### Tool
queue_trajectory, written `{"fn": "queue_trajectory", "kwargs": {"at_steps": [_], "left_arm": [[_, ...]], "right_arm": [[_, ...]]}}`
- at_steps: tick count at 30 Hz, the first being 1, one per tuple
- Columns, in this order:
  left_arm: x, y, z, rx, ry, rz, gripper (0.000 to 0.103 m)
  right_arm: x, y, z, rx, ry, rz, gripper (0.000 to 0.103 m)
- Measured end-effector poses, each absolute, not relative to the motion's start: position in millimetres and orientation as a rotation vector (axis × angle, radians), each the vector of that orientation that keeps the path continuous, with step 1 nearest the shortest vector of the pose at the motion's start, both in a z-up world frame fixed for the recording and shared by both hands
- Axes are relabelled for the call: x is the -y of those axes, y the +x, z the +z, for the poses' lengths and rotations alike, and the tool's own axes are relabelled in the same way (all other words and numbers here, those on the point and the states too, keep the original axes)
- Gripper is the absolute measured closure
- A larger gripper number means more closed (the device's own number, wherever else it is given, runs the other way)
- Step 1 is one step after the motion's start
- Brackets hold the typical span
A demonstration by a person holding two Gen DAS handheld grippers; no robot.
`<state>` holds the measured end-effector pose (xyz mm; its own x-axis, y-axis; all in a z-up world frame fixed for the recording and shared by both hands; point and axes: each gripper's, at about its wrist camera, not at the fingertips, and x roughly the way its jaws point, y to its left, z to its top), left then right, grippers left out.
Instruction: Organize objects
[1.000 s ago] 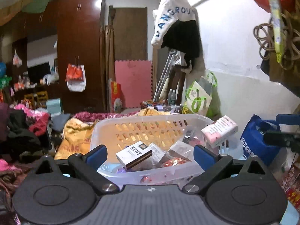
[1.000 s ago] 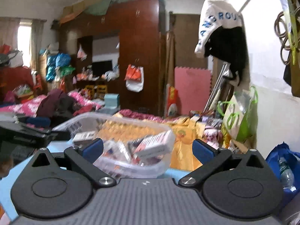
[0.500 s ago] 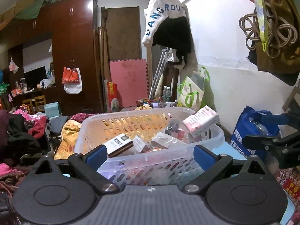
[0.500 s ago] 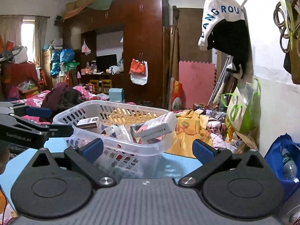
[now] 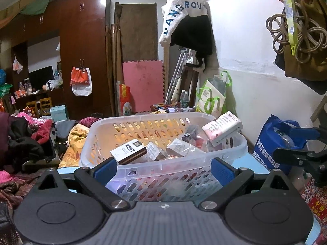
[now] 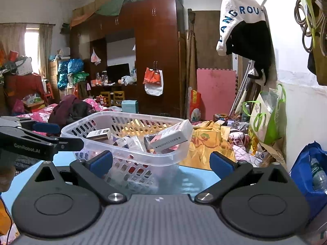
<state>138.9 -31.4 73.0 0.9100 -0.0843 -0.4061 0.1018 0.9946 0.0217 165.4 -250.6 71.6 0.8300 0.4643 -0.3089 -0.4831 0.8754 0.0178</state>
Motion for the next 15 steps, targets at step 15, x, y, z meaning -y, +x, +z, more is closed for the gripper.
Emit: {"fn": "queue_trajectory", "kwargs": {"at_steps": [15], "left_arm": [[32.8, 140.6, 70.8, -0.418, 0.046, -0.087, 0.003]], "right_arm": [[251.7, 164.9, 68.5, -0.312, -0.067, 0.509, 0.000]]}}
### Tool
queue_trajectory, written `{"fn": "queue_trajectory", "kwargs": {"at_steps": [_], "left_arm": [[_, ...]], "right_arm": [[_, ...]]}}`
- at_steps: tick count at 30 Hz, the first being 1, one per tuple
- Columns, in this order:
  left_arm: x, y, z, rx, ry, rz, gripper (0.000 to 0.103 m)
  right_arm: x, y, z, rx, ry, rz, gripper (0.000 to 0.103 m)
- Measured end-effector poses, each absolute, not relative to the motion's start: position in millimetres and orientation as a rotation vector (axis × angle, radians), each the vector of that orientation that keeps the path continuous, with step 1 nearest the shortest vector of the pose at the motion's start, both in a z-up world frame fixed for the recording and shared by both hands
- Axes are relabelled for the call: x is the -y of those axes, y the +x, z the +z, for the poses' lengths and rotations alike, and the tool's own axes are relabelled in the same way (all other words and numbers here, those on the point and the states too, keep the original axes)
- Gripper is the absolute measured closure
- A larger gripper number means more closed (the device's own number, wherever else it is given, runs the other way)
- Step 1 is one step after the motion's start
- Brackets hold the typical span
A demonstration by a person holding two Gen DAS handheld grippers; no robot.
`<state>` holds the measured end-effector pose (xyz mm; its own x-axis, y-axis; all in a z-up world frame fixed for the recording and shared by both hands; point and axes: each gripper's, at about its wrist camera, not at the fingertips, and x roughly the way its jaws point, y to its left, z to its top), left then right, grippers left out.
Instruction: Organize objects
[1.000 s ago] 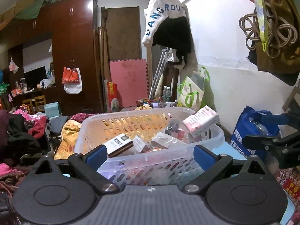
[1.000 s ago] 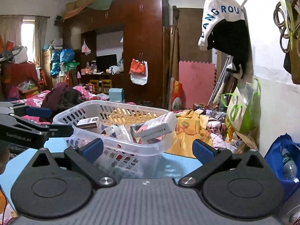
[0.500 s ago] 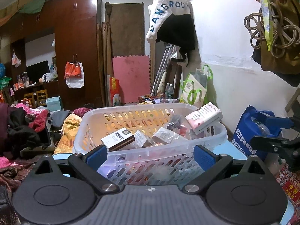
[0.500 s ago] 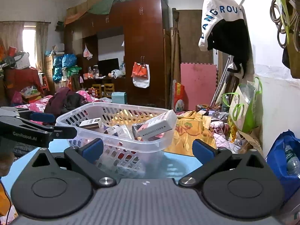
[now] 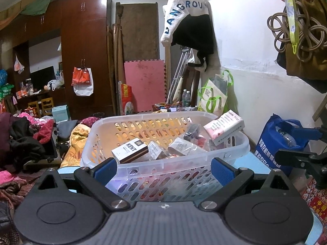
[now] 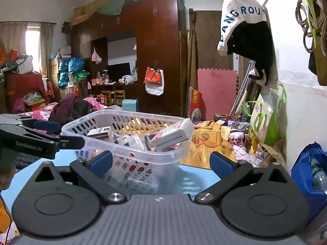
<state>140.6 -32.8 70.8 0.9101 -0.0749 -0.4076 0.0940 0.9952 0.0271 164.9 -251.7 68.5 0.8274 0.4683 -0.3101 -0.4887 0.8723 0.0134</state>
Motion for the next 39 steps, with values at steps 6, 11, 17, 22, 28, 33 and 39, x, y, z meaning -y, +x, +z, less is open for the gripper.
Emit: {"fn": "queue_trajectory", "kwargs": {"at_steps": [6, 11, 17, 22, 28, 33, 39], "left_arm": [[33.3, 140.8, 69.2, -0.428, 0.049, -0.087, 0.003], [33.6, 141.1, 68.6, -0.428, 0.054, -0.079, 0.003], [34.8, 141.1, 68.2, -0.429, 0.056, -0.078, 0.003], [34.7, 142.1, 67.7, -0.434, 0.049, -0.074, 0.003], [34.2, 143.2, 67.3, -0.438, 0.047, -0.071, 0.003], [34.0, 144.7, 67.8, -0.438, 0.048, -0.071, 0.003], [33.8, 145.0, 66.9, -0.440, 0.048, -0.072, 0.003]], "right_arm": [[252.6, 164.0, 69.1, -0.307, -0.073, 0.516, 0.000], [251.6, 163.1, 69.0, -0.306, -0.073, 0.516, 0.000], [252.1, 161.7, 69.3, -0.310, -0.069, 0.511, 0.000], [252.8, 161.4, 69.7, -0.310, -0.069, 0.509, 0.000], [253.0, 161.3, 69.7, -0.310, -0.070, 0.509, 0.000], [252.8, 161.3, 69.6, -0.310, -0.069, 0.510, 0.000], [254.1, 162.5, 68.4, -0.314, -0.070, 0.510, 0.000]]}}
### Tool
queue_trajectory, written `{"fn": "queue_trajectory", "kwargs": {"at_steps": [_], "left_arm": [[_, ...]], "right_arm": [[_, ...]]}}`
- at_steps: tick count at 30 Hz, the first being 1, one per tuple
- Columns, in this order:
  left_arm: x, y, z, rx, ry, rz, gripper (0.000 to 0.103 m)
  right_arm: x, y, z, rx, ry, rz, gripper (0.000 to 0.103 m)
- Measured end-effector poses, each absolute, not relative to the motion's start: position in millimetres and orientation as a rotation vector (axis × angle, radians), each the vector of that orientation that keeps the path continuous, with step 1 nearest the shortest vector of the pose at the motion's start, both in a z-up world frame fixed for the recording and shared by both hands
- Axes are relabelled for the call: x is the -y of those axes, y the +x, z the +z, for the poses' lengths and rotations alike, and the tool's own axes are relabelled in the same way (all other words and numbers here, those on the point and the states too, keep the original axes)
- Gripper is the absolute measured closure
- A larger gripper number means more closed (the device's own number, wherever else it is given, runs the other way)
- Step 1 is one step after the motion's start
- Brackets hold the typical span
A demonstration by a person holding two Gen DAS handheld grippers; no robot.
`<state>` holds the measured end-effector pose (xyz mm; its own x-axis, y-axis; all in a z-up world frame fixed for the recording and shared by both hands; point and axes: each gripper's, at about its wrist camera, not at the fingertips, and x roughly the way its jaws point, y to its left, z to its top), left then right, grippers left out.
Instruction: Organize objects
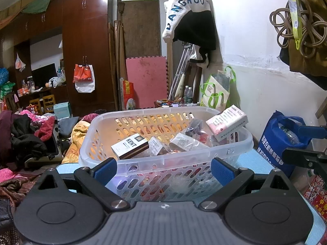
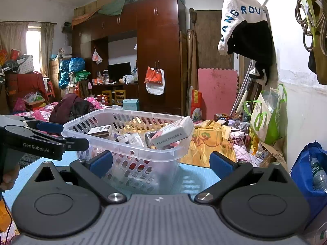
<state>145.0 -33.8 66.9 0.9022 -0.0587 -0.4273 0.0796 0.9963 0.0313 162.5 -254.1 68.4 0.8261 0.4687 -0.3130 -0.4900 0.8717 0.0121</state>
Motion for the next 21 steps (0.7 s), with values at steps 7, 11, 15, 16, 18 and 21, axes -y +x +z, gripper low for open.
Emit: {"fn": "queue_trajectory", "kwargs": {"at_steps": [7, 11, 15, 16, 18, 21], "left_arm": [[33.2, 146.8, 65.8, -0.441, 0.044, -0.065, 0.003], [33.1, 148.0, 64.9, -0.444, 0.041, -0.063, 0.003], [33.6, 148.2, 64.8, -0.445, 0.042, -0.064, 0.003], [33.6, 148.3, 64.7, -0.445, 0.043, -0.064, 0.003], [33.8, 148.5, 64.6, -0.445, 0.043, -0.064, 0.003], [35.0, 149.0, 64.1, -0.446, 0.046, -0.065, 0.003]], "right_arm": [[254.6, 163.0, 67.6, -0.315, -0.069, 0.510, 0.000], [254.5, 162.7, 67.8, -0.317, -0.070, 0.508, 0.000], [254.3, 162.4, 67.2, -0.318, -0.070, 0.509, 0.000], [253.9, 162.5, 66.3, -0.318, -0.071, 0.510, 0.000], [254.0, 163.2, 64.5, -0.319, -0.073, 0.511, 0.000], [254.0, 163.4, 64.2, -0.321, -0.071, 0.510, 0.000]]}}
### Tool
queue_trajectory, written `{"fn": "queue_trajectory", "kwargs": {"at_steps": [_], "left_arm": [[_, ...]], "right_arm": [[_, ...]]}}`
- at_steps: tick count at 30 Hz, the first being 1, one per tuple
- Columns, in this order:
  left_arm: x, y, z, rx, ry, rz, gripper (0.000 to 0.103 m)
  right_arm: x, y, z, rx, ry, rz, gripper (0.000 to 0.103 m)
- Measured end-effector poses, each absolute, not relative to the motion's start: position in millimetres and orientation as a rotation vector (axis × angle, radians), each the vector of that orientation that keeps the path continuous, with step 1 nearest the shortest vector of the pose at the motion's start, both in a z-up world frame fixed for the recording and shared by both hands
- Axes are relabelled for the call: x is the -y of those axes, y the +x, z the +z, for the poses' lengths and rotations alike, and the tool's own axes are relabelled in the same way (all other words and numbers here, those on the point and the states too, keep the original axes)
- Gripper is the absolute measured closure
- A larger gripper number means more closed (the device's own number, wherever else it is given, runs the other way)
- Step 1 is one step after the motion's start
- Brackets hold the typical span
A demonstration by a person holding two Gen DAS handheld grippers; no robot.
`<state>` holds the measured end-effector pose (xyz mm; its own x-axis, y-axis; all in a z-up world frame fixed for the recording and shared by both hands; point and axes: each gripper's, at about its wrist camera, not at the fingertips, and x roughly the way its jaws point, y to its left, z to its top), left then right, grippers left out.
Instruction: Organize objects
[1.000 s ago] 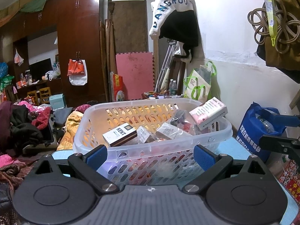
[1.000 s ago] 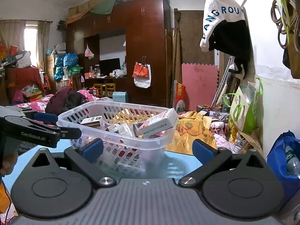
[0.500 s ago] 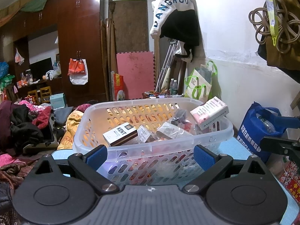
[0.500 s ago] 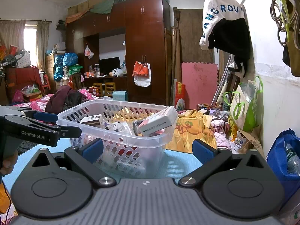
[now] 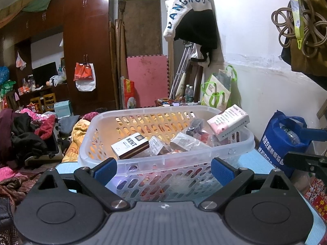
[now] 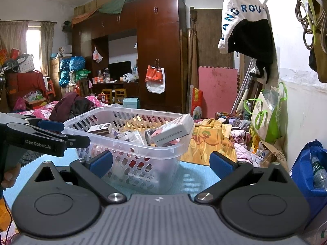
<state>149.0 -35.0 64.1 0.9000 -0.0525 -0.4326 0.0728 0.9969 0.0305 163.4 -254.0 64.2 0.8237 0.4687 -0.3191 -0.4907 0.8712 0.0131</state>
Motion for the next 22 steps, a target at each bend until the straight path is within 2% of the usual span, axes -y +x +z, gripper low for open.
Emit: {"fn": "queue_trajectory", "kwargs": {"at_steps": [22], "left_arm": [[46.0, 144.3, 63.7, -0.433, 0.074, -0.071, 0.003]], "right_arm": [[254.1, 162.5, 58.5, -0.331, -0.068, 0.515, 0.000]]}}
